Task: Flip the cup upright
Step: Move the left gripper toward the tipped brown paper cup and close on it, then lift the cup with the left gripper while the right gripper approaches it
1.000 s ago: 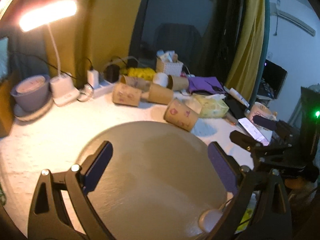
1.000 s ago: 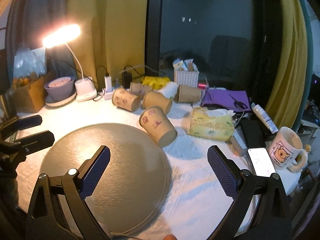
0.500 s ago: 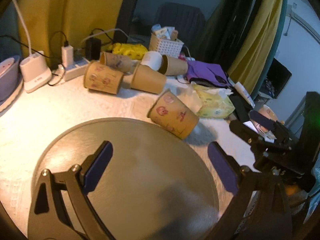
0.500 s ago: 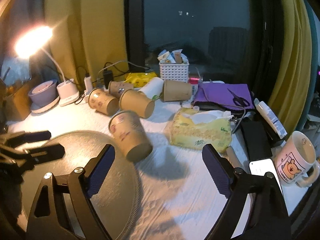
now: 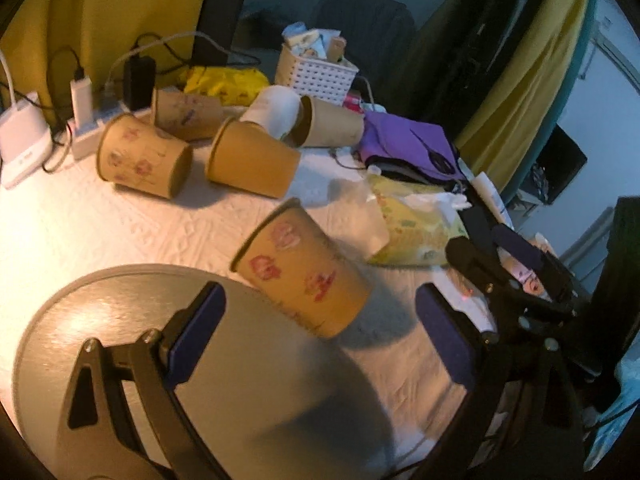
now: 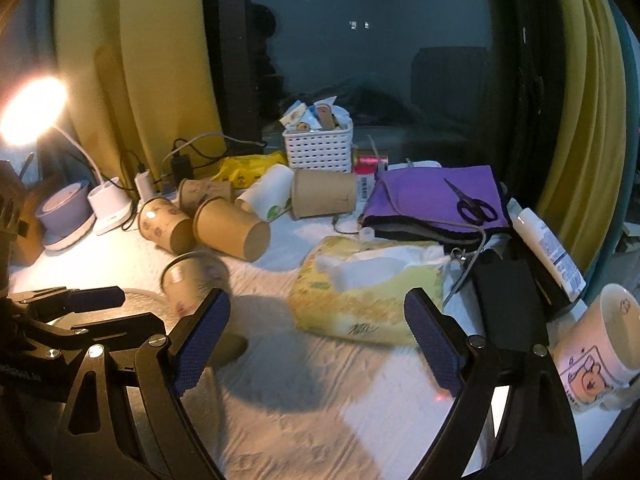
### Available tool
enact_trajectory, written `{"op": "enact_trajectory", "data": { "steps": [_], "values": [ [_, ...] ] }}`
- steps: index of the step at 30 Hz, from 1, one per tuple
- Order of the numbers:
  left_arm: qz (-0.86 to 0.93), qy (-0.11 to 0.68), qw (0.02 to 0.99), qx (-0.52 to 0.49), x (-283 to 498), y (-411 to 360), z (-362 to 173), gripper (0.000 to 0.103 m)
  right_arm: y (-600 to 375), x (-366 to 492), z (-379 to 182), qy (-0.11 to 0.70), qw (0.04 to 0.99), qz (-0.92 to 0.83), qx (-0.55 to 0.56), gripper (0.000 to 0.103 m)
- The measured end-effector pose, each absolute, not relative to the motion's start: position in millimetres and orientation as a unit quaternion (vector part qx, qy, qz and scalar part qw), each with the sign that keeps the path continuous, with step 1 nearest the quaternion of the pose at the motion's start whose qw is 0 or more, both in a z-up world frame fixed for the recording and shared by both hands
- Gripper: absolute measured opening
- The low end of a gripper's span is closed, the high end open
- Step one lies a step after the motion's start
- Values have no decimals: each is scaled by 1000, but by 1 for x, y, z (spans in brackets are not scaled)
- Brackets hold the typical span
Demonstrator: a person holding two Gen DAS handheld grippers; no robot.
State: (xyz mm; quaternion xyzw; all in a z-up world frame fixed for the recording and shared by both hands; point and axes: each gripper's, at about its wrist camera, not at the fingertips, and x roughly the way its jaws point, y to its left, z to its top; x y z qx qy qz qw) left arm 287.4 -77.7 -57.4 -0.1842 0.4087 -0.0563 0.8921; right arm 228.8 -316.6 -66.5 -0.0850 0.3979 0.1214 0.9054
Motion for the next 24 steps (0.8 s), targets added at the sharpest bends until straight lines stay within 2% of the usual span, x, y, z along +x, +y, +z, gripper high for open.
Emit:
{"op": "enact_trajectory", "data": {
  "steps": [6, 15, 17, 18, 22, 24],
  "values": [
    [-48, 432, 869, -235, 309, -73, -72, 97, -326, 245, -66, 393, 908, 118, -81, 91],
    [-46, 464, 848, -250, 329, -75, -93, 96, -335, 252, -67, 394, 910, 103, -77, 90],
    [-45, 470, 847, -245, 329, -76, -96, 88, -337, 253, -68, 395, 910, 94, -81, 90],
    [-48, 476, 844, -243, 331, -77, -99, 80, -338, 254, -68, 395, 911, 91, -81, 90],
    [-64, 479, 841, -244, 333, -81, -102, 68, -343, 252, -64, 394, 912, 82, -80, 90],
    [-65, 477, 845, -234, 333, -85, -100, 67, -343, 251, -62, 394, 912, 78, -82, 90]
  ]
}}
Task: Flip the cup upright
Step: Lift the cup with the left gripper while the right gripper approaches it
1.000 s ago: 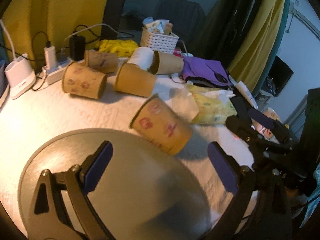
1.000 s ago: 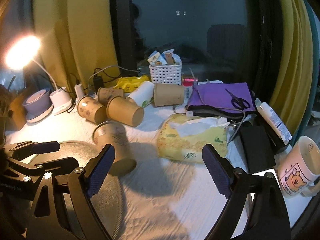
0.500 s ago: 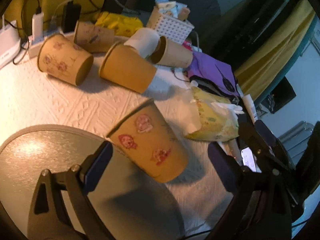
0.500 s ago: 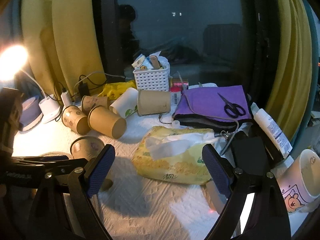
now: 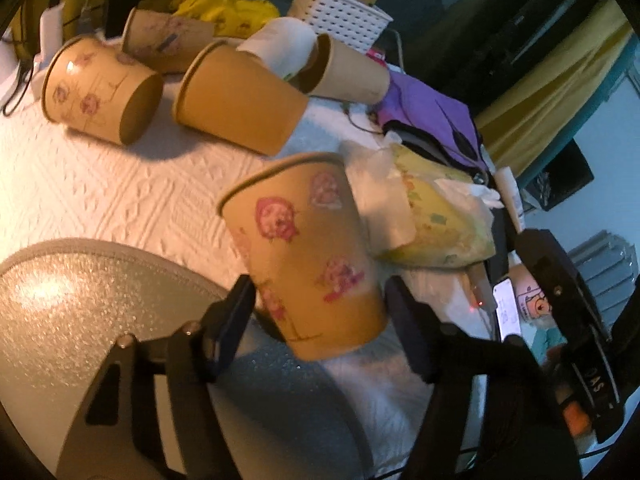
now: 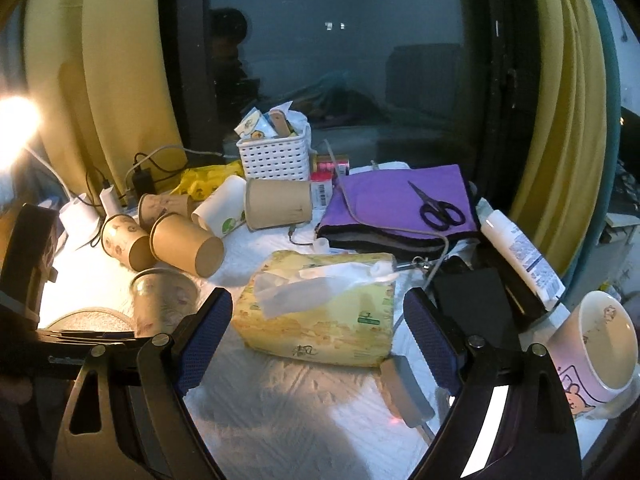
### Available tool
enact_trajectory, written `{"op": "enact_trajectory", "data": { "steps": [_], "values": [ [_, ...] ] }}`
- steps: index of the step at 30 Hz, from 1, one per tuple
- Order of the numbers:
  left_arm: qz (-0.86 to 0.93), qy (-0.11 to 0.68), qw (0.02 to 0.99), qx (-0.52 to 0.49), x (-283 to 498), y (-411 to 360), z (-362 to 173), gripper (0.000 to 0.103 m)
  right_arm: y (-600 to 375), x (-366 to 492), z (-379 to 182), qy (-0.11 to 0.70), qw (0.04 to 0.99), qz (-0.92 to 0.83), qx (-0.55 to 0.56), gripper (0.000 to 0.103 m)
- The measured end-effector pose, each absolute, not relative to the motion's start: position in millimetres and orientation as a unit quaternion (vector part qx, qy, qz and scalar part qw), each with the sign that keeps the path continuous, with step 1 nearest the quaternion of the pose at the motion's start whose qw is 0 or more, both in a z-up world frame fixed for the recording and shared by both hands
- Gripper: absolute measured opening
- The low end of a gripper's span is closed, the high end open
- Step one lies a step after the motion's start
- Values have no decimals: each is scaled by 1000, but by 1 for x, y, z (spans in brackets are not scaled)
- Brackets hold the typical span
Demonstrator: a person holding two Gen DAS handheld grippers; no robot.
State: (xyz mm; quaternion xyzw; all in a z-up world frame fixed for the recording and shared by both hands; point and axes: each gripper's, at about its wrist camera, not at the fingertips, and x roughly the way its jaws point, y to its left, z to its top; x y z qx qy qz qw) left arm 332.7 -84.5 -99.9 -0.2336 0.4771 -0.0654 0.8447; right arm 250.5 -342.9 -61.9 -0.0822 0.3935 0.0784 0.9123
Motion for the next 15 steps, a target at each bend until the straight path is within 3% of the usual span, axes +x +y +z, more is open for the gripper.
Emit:
{"op": "enact_trajectory", "data": {
  "steps": [15],
  "values": [
    [-90, 439, 875, -182, 278, -75, -72, 64, -326, 224, -39, 395, 912, 83, -79, 90]
  ]
}}
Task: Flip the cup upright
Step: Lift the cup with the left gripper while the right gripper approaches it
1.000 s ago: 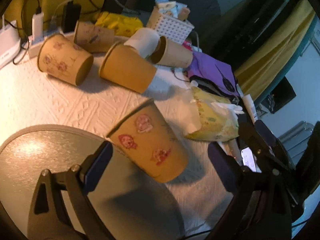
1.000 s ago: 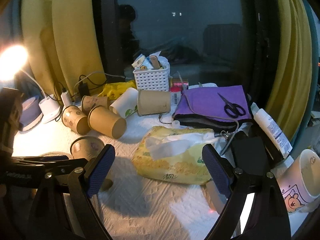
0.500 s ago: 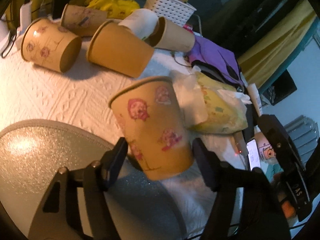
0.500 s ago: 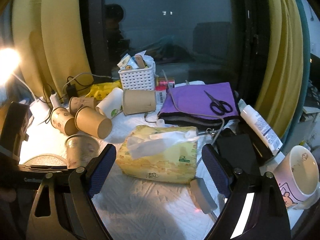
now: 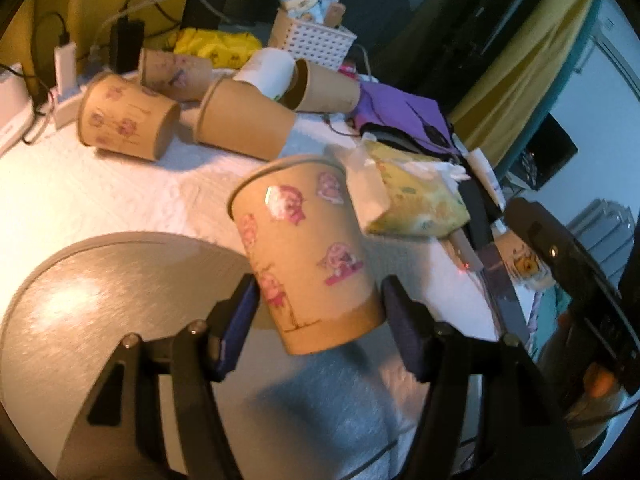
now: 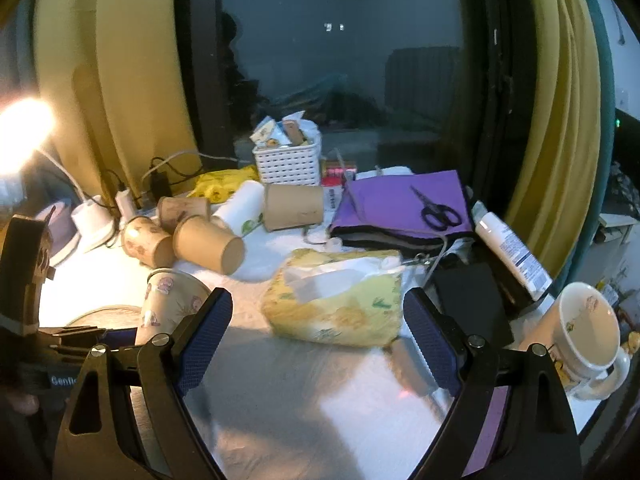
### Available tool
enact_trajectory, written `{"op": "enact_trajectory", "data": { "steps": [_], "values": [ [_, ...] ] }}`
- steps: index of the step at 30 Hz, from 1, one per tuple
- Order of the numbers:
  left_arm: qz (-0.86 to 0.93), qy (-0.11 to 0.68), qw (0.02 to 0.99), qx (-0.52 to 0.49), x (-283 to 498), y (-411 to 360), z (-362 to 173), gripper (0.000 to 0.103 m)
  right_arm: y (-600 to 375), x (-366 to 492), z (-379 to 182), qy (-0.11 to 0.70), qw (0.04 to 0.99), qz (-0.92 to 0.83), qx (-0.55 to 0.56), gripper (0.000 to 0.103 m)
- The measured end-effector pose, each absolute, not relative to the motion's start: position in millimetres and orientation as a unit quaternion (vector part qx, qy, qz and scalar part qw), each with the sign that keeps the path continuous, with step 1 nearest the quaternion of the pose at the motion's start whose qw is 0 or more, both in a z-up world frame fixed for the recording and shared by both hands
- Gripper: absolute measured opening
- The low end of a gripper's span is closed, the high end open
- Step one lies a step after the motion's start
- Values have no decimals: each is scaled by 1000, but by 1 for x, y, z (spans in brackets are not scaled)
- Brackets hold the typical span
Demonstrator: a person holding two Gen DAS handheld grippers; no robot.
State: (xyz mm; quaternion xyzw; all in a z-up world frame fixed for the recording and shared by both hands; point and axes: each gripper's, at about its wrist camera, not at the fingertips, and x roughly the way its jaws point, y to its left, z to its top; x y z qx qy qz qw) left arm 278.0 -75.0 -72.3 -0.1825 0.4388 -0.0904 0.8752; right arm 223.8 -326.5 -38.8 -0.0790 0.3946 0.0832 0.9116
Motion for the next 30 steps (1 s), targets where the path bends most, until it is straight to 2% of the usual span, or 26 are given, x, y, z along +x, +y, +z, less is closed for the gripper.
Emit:
{"op": "enact_trajectory", "data": {
  "steps": [13, 30],
  "values": [
    [-78, 356, 925, -104, 170, -44, -46, 63, -262, 164, -20, 419, 889, 181, -42, 90],
    [-97, 278, 954, -60, 51, -18, -49, 63, -174, 83, -35, 486, 813, 322, -8, 90]
  ]
}}
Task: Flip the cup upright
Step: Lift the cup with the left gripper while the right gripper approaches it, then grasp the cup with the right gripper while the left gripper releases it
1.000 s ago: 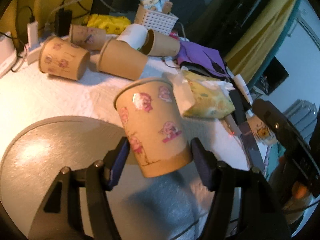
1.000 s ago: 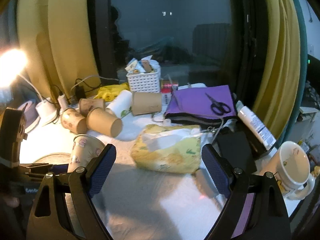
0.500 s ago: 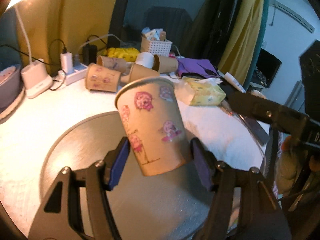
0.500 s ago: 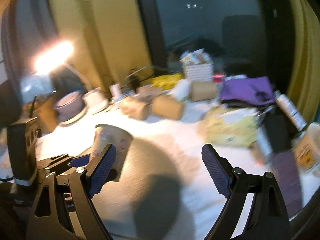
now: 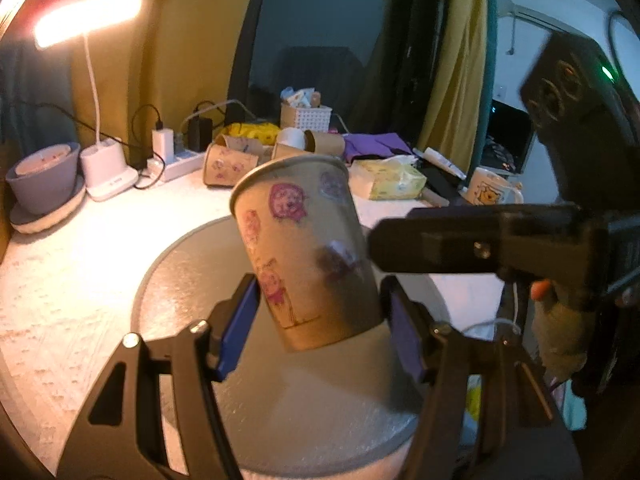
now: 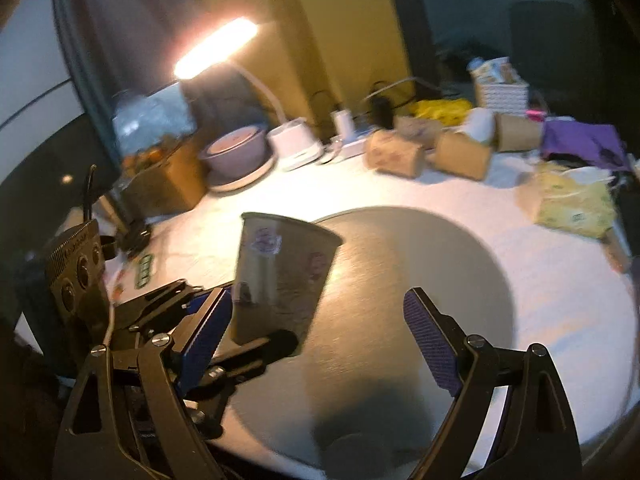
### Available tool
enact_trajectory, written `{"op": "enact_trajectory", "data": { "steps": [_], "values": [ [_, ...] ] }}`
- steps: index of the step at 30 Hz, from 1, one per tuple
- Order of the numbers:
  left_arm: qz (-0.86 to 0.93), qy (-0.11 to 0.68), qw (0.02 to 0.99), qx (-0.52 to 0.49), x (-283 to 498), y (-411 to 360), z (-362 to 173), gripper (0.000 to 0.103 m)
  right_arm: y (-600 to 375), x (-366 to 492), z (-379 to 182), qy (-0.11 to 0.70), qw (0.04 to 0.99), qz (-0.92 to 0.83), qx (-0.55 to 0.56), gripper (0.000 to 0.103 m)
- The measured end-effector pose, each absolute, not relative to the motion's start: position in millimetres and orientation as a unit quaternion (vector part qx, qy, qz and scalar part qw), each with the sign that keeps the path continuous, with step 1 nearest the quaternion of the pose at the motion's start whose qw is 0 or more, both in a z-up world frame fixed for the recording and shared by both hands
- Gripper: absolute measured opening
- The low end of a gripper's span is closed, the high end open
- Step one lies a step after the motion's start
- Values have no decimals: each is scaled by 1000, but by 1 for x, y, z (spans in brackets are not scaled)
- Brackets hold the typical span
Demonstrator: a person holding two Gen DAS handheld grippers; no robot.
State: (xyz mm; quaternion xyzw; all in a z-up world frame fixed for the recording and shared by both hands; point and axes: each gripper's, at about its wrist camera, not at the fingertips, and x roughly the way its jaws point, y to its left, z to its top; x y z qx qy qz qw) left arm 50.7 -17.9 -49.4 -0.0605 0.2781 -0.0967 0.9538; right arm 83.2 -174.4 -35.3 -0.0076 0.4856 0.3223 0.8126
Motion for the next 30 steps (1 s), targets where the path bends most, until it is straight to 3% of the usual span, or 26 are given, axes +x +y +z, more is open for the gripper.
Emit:
{"op": "enact_trajectory", "data": {
  "steps": [22, 27, 30],
  "values": [
    [-143, 227, 963, -30, -5, -15, -58, 64, -134, 66, -55, 541, 758, 363, 28, 90],
    [-147, 228, 962, -34, -4, -13, -60, 64, -133, 71, -58, 551, 750, 365, 35, 72],
    [-147, 230, 961, -36, -4, -12, -61, 64, -133, 73, -60, 554, 747, 367, 36, 71]
  ]
}}
